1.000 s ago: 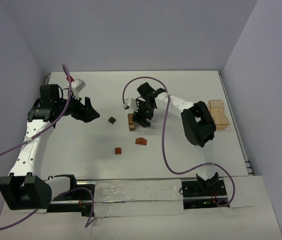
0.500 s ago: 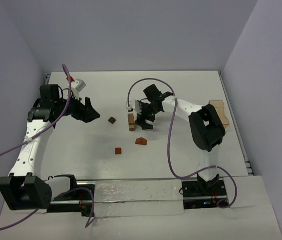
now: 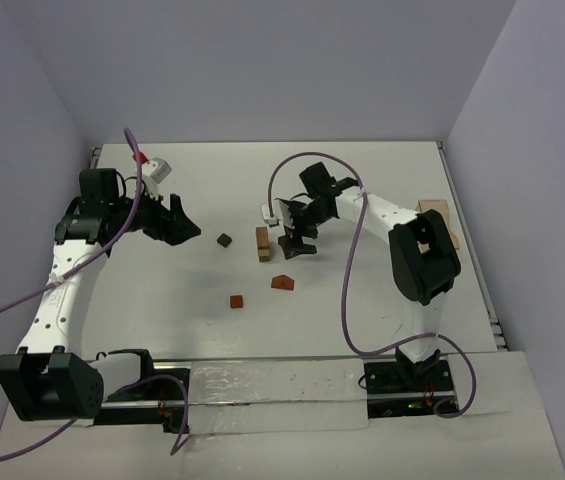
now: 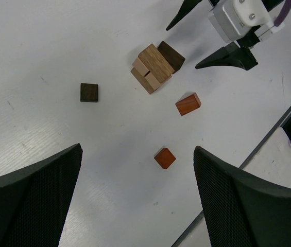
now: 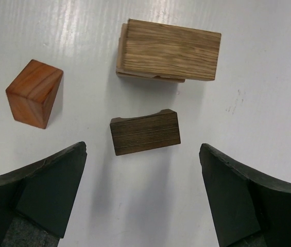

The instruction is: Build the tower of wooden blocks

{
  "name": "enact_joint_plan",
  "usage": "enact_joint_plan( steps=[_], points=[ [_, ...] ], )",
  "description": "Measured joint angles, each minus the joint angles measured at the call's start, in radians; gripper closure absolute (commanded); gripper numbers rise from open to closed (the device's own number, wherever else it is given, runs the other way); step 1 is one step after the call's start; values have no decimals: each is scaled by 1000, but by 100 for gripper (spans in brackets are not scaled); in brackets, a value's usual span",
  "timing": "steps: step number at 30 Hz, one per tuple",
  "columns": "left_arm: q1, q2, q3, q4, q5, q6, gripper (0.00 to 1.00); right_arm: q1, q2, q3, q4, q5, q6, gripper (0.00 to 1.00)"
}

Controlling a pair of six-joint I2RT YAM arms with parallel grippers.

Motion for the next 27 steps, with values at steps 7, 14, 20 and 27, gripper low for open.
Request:
enact_joint_plan(
  steps=[7, 14, 20, 27],
  points=[
    [0, -4, 0, 0, 0, -3, 5, 0, -1, 8, -69, -26, -86, 2],
    [0, -3, 0, 0, 0, -7, 5, 0, 49, 102, -139, -20, -107, 2],
    [0, -3, 0, 0, 0, -18, 6, 1, 90, 132, -164, 6, -107, 1],
    [0, -3, 0, 0, 1, -22, 6, 19, 94, 133, -172, 47, -99, 1]
  ],
)
